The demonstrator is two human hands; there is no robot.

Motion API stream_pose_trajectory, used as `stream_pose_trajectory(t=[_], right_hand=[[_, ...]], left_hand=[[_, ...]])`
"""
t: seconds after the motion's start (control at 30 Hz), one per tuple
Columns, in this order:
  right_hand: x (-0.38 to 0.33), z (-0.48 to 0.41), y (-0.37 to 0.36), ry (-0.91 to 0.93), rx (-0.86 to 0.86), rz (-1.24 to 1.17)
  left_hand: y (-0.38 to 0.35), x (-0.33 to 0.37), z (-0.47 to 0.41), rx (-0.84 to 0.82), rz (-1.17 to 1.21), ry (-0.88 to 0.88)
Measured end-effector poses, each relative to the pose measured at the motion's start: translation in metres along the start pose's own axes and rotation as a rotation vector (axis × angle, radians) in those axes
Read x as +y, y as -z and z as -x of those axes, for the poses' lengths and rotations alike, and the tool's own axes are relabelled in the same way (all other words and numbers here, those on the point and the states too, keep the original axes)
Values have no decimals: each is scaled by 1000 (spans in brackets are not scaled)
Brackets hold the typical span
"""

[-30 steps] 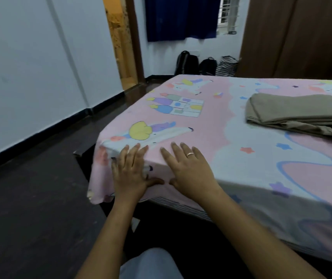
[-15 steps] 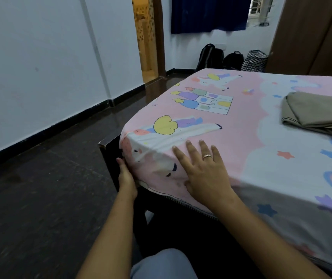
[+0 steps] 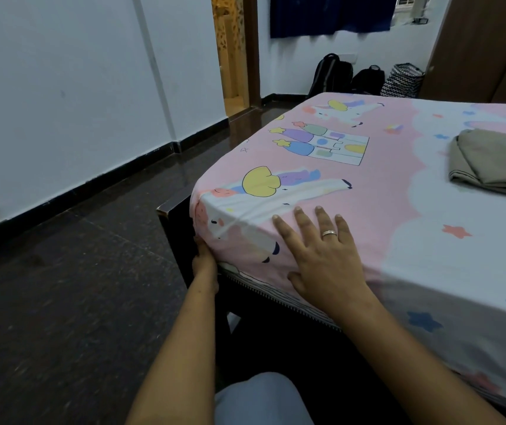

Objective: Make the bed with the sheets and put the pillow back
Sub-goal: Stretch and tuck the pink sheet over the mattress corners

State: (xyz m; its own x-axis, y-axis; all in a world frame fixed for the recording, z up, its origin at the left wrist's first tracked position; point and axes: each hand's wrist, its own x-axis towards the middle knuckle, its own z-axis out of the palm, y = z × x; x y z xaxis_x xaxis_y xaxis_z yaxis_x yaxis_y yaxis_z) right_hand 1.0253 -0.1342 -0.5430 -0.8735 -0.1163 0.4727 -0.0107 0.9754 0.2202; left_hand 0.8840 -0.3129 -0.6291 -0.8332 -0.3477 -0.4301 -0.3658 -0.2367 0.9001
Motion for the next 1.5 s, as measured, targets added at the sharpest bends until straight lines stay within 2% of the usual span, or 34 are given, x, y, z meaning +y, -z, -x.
stream_pose_trajectory(t=[0.13, 0.27, 0.43, 0.53, 0.63, 0.73, 0.87, 0.93, 1.07, 1.23, 1.4, 1.5], right_hand=[[0, -1, 2, -5, -7, -8], [0, 0, 3, -8, -22, -11], [-1, 0, 2, -19, -53, -7], [-1, 0, 4, -22, -85, -33], [-2, -2, 14, -31, -125, -49], [5, -9, 27, 11, -233, -119], [12, -23, 38, 37, -254, -214], [13, -26, 39, 55, -245, -222], [14, -23, 32, 51, -209, -221], [15, -19, 24, 61, -204, -215], [16, -16, 23, 49, -196, -224], [13, -15, 23, 38, -201, -239]], left_hand=[[2, 4, -9, -89, 104, 73], [9, -9, -29, 96, 47, -26], [18, -6, -28, 187, -215, -58], [24, -2, 3, 320, -359, -194], [31, -7, 35, 447, -216, -360], [41, -19, 45, 485, 5, -290], [49, -17, 41, 471, 52, -327], [46, -16, 32, 359, -46, -309], [31, -20, 16, 136, -407, -171], [17, -15, 14, 150, -896, -242], [18, -17, 3, 151, -1225, -342], [21, -14, 1, 68, -1380, -383]])
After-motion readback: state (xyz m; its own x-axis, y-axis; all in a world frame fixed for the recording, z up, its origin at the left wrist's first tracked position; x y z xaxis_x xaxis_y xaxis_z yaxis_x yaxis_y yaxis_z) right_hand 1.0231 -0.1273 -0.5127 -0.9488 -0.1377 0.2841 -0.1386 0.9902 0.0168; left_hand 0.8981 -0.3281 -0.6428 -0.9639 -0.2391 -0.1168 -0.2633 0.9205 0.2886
